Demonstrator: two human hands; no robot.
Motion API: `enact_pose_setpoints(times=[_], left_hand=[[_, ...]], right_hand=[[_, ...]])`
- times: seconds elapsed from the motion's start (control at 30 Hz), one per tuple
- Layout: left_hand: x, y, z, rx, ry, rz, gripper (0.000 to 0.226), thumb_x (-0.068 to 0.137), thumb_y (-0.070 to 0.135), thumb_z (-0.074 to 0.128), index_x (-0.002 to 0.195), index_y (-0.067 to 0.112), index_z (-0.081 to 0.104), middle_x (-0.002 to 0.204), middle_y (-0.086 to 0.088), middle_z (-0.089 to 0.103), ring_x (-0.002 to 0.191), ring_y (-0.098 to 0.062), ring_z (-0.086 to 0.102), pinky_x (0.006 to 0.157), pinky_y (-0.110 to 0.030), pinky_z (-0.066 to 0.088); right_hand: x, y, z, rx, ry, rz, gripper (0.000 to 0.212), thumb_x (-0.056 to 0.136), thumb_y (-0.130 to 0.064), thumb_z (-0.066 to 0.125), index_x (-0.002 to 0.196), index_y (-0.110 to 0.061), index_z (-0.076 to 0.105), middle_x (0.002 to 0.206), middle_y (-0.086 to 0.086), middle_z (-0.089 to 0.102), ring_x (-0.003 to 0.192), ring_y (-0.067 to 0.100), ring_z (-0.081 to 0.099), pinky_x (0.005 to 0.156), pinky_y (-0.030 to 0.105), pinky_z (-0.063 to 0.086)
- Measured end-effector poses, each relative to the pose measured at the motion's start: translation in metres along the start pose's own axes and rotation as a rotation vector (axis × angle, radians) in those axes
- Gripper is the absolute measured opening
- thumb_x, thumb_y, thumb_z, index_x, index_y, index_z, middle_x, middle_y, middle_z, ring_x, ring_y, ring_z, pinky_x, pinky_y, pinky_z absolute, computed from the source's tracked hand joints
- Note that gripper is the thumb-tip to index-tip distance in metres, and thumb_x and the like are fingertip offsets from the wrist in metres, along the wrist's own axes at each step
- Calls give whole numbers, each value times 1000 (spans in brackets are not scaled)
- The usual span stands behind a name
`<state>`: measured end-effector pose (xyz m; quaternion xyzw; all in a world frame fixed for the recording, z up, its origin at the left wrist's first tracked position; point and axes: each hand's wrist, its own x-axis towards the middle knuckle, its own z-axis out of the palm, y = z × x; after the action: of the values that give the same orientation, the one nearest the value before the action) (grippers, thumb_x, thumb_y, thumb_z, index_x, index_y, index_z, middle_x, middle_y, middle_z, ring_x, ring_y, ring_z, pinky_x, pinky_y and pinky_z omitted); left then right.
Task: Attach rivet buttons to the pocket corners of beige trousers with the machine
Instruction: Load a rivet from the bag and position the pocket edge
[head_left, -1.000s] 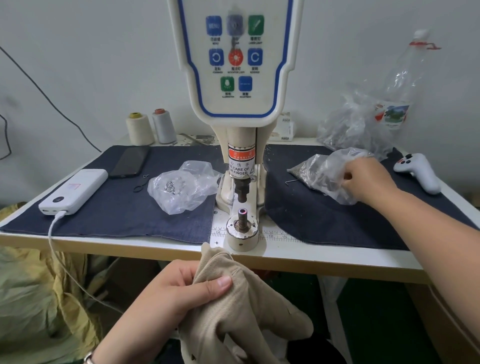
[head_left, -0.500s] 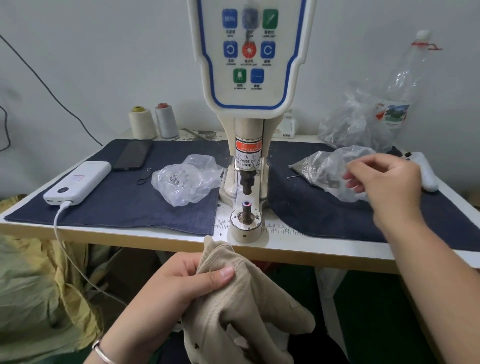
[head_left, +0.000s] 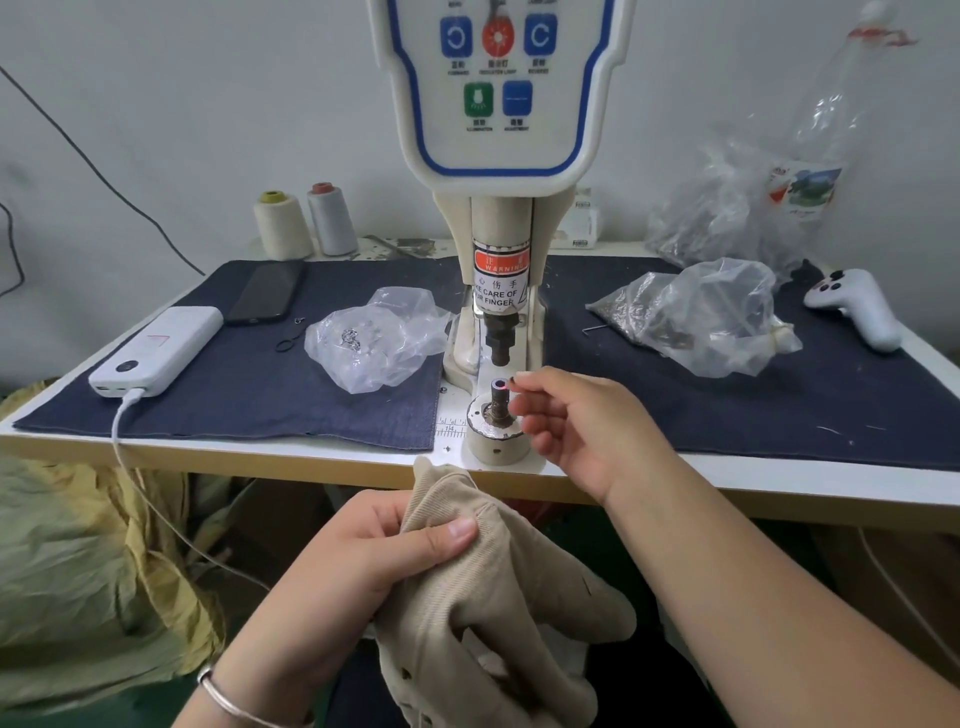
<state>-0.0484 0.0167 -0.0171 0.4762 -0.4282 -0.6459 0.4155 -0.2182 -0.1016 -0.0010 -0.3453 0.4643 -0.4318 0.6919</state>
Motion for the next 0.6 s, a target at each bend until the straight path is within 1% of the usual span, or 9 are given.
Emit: enact_pose_setpoints(times=[0.17,0.33,0.4,0.53,0.6], left_hand=[[1,1,2,-8,-6,5,39,71,34,82,88,0,76,87,-20,73,78,-25,70,67,-27,55],[1,-1,0,-1,12,7,42,70,35,83,89,-2,76,87,-20,73,77,-25,69,67,-28,55],[1,-1,-1,-2,11,5,42,70,35,83,88,-2,76,86,-19,73,76,-24,69,67,-27,55],[0,0,-2,-8,8,5,42,70,36,84,88,-1,75,85,-18,73,75,-23,69,66,-27,55],[-1,-1,-2,-6,13,4,44,70,37,84,89,-2,75,86,-19,73,77,-24,69,67,-28,55]], right_hand=[[5,-2,6,78,-10,83,21,86,-7,67,66,-5,68,51,3,62,36,6,51,33,14,36],[9,-2,6,145,-24,135,28,86,-7,68,58,-5,71,54,4,63,38,6,52,33,14,37],[9,-3,6,153,-34,141,25,86,-6,67,61,-4,71,54,5,64,38,7,52,34,15,38],[7,-5,7,160,-52,139,15,88,-5,64,75,0,70,54,4,64,38,5,52,35,14,38],[7,-6,7,177,-58,142,12,88,-5,63,79,1,69,53,4,63,38,5,51,35,13,38]])
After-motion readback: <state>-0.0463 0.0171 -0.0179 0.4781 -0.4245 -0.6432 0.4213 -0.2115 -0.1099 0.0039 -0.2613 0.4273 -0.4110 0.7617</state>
